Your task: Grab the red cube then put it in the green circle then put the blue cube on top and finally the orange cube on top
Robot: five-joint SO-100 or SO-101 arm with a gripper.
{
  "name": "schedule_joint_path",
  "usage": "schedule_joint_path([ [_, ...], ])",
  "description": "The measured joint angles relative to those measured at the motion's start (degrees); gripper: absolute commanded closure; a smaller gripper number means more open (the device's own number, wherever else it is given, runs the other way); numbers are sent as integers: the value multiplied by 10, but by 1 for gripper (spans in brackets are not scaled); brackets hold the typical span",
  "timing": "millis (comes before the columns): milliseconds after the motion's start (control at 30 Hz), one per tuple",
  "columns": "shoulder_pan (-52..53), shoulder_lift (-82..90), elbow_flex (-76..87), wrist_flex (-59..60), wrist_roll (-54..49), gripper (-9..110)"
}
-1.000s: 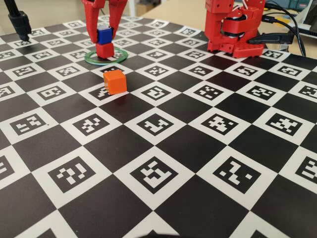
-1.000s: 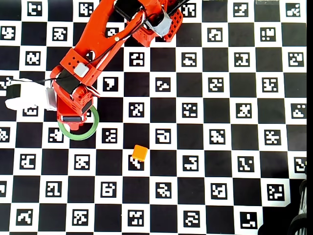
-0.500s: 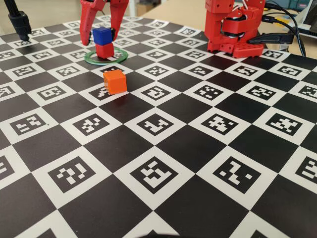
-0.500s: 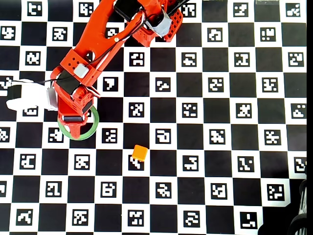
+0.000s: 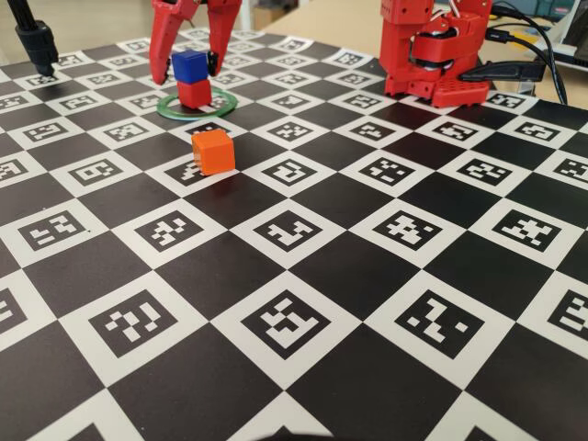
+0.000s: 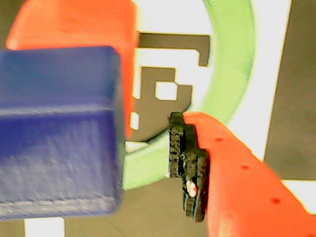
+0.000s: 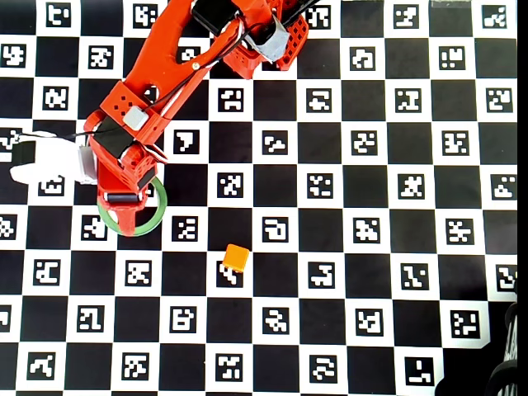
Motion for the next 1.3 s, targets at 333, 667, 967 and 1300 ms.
schedule_joint_path([
  [333,3,0,-49,68,0,61],
  [667,3,0,-124,148,12,61],
  [967,-20,25,-235,273,61,61],
  [1300,-121,54,-250,310,148,61],
])
